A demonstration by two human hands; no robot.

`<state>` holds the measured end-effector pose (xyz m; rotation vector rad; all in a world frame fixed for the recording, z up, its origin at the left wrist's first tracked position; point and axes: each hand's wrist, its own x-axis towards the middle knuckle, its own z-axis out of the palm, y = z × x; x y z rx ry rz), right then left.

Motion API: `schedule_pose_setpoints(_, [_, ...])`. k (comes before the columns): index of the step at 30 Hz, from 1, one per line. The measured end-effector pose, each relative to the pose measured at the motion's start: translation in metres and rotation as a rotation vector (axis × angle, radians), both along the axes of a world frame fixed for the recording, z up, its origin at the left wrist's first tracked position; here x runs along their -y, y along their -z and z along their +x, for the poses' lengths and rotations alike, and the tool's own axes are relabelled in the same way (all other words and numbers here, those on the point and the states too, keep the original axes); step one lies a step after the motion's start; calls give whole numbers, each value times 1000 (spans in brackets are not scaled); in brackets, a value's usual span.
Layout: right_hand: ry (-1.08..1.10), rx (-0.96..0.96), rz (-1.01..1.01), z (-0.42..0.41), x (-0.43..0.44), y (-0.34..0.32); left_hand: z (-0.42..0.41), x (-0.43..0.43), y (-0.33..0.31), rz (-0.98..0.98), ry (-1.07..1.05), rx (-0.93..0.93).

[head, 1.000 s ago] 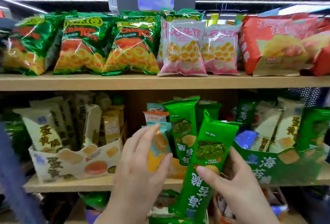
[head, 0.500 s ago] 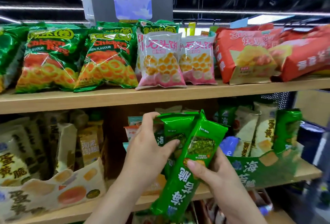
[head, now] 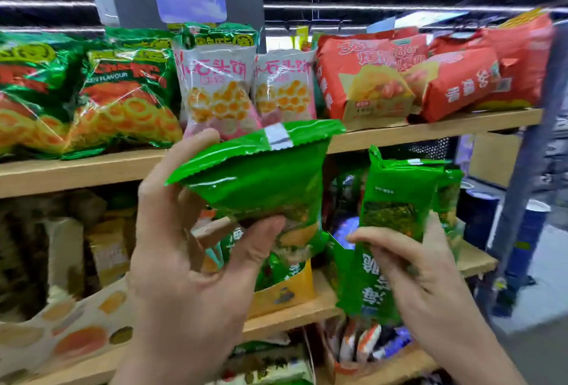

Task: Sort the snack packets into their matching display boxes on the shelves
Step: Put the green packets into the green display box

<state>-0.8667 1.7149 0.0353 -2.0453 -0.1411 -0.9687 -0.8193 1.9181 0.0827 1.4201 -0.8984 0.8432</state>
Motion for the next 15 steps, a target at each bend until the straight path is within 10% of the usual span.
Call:
schedule_pose_setpoints(7, [-44, -407, 23, -50, 41, -2, -27, 56, 25, 230, 156, -174])
schedule_pose_setpoints(15, [-377, -334, 210, -49, 116, 40, -41, 139, 60, 426, 203, -275])
